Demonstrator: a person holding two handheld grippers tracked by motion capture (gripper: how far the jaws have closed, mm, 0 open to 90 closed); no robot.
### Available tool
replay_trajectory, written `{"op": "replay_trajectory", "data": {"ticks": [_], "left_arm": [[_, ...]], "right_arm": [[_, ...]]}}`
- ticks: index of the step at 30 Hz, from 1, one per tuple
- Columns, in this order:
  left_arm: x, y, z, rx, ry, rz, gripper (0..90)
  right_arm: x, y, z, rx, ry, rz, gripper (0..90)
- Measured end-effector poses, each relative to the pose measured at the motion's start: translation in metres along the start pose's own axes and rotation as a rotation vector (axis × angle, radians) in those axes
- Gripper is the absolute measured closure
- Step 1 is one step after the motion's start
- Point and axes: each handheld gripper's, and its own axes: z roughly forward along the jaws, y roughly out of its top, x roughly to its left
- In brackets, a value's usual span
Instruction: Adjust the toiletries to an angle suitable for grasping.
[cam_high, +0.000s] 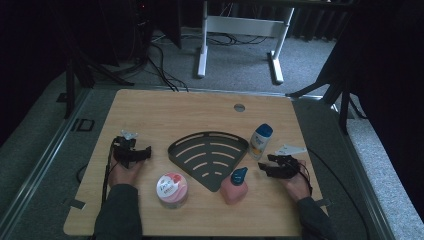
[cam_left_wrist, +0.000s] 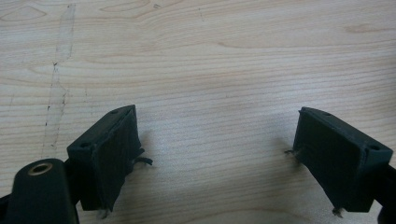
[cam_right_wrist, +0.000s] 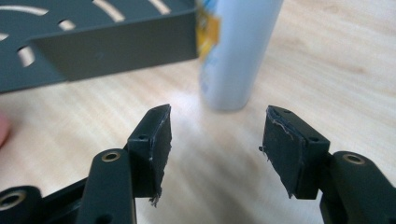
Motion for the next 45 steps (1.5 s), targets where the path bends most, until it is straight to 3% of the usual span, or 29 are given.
{"op": "replay_trajectory", "data": {"ticks": [6,14,22,25,33,40,45], "left_arm": [[0.000,0.000,0.000,0.000,0.000,0.000,14.5],[0.000,0.000,0.000,-0.001,0.000,0.000,14.5],[0.000,0.000,0.000,0.000,0.000,0.000,14.5],[0.000,0.000,0.000,-0.001,0.000,-0.001,14.5],[0.000,0.000,0.000,0.000,0.000,0.000,14.5],[0.000,0.000,0.000,0.000,0.000,0.000,14.5],[0.000,0.000,0.000,0.000,0.000,0.000,14.5]], "right_arm": [[0.022,-0.011,-0.013,0.006,0.041,-0.015,40.6],[0.057,-0.012,-0.031,-0.017,0.092,-0.050,38.4],[0.082,-0.016,-0.038,-0.005,0.136,-0.063,35.6],[0.086,-0.018,-0.042,-0.007,0.129,-0.064,34.8],[0.099,-0.020,-0.048,-0.015,0.169,-0.083,28.9],[0.117,-0.008,-0.052,-0.055,0.183,-0.117,23.4],[0.122,0.003,-0.051,-0.089,0.194,-0.109,21.9]]}}
